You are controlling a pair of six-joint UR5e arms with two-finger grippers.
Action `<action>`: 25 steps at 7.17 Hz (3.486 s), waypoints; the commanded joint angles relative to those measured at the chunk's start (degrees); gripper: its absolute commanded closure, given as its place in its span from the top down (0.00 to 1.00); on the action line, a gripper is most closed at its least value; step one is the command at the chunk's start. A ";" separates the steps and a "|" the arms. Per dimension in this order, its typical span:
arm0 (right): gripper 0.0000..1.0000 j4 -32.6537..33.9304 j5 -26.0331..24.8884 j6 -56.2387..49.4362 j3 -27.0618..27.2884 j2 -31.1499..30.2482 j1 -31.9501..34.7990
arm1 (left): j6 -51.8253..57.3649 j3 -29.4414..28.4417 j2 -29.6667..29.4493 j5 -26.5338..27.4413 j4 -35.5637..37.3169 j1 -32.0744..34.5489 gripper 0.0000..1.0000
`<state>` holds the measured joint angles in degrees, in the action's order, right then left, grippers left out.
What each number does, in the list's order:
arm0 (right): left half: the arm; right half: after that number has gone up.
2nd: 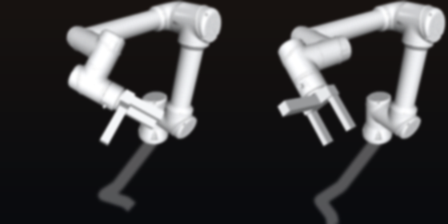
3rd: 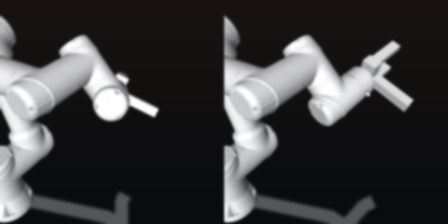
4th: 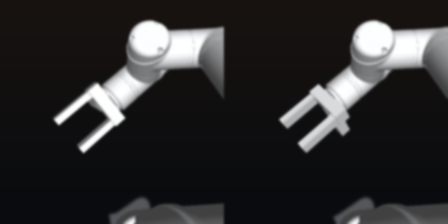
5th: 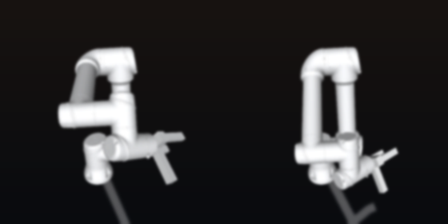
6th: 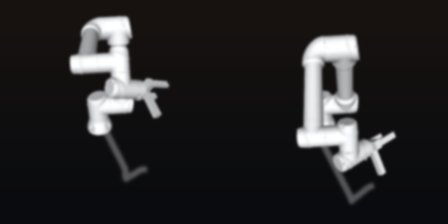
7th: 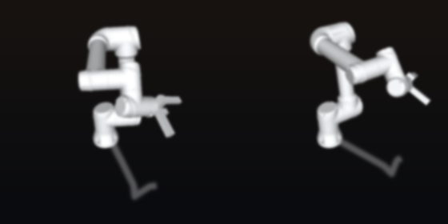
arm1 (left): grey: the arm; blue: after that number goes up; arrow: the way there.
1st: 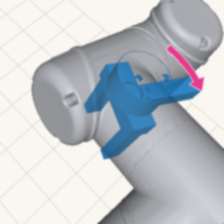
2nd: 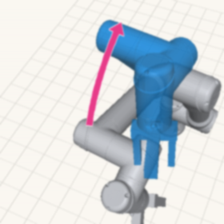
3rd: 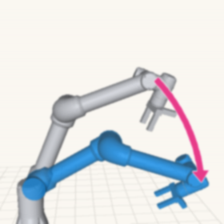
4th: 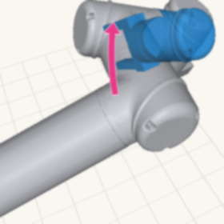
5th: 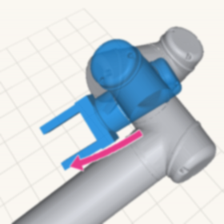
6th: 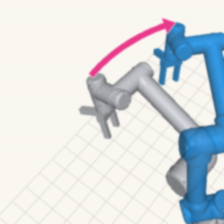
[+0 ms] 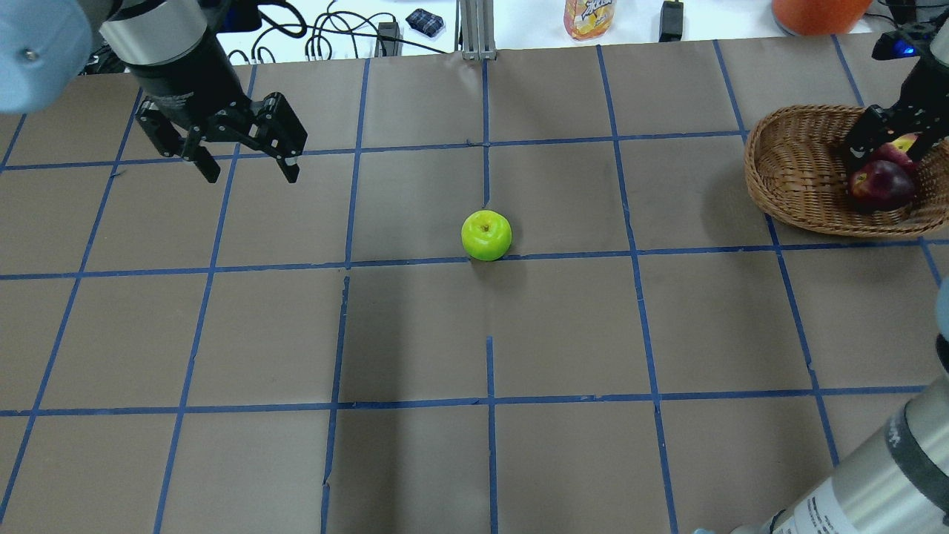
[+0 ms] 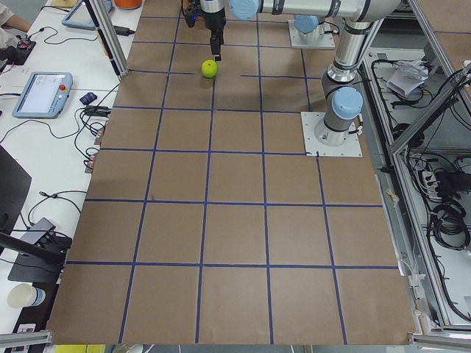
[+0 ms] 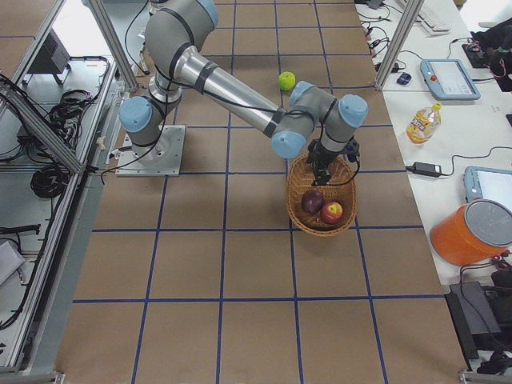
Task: Put all apples into basket
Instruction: 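Move the right gripper over the green apple at the table center, then lower the right gripper and close it on the green apple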
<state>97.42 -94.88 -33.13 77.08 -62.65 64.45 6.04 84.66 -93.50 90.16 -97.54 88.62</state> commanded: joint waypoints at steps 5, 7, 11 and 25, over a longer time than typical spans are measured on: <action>1.00 4.24 13.92 42.48 0.44 -1.00 31.23 | 1.35 3.67 3.41 0.72 8.25 -3.10 1.00; 1.00 10.22 13.93 47.86 0.53 3.12 38.96 | 1.35 3.93 3.50 0.55 8.25 -3.28 1.00; 1.00 12.80 13.93 57.47 0.70 7.89 41.90 | 1.35 3.93 3.50 0.55 8.25 -3.28 1.00; 0.04 12.74 13.67 57.83 4.39 7.29 43.57 | 1.70 3.93 1.93 0.72 9.47 -4.07 1.00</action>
<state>111.96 -81.01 24.62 81.67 -53.74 108.21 7.48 88.50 -90.32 90.68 -88.90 84.89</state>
